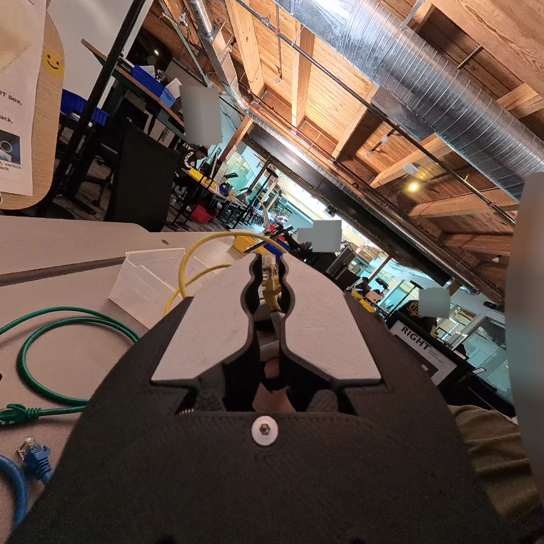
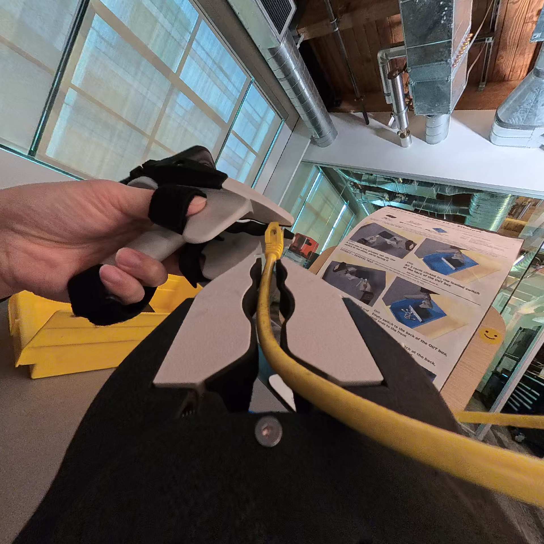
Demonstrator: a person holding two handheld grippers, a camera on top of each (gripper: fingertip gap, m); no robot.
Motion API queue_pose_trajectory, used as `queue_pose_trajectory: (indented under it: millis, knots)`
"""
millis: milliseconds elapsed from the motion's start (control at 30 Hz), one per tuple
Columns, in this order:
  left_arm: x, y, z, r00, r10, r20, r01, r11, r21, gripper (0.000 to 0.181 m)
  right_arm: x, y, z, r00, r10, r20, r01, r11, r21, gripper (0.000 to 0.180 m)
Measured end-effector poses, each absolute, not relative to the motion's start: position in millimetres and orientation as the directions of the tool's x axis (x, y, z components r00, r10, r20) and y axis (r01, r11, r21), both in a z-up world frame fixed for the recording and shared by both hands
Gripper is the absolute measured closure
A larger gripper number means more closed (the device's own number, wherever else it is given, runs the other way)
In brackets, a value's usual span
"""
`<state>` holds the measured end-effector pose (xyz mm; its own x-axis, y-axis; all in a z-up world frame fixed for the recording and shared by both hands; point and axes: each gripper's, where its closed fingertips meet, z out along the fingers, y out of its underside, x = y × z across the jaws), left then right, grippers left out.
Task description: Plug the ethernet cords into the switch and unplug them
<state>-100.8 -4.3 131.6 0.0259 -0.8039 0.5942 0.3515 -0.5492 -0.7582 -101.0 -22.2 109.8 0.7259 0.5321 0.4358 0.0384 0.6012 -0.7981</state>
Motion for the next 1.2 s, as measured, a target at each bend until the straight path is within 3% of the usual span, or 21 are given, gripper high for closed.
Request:
queue_pose_trajectory:
  millis: [533,700,800,1200]
  knots:
    - [-98,-7,132,-0.116,-0.743,0.66,0.352,-0.652,-0.672,0.169,-93,-25,114,0.709,0.506,0.491,0.088,0.628,-0.773,0.174]
    - [-83,-13,124,-0.099,-0.763,0.639,0.263,-0.639,-0.723,0.14,-85,-21,118,0.704,0.557,0.44,0.035,0.593,-0.804,0.174]
    - [-82,-14,124,-0.1,-0.784,0.613,0.277,-0.613,-0.739,0.166,-86,-22,117,0.669,0.599,0.44,0.013,0.583,-0.813,0.174]
    - [-82,-8,118,-0.104,-0.751,0.652,0.297,-0.649,-0.7,0.166,-87,-18,113,0.689,0.576,0.441,0.034,0.582,-0.813,0.171]
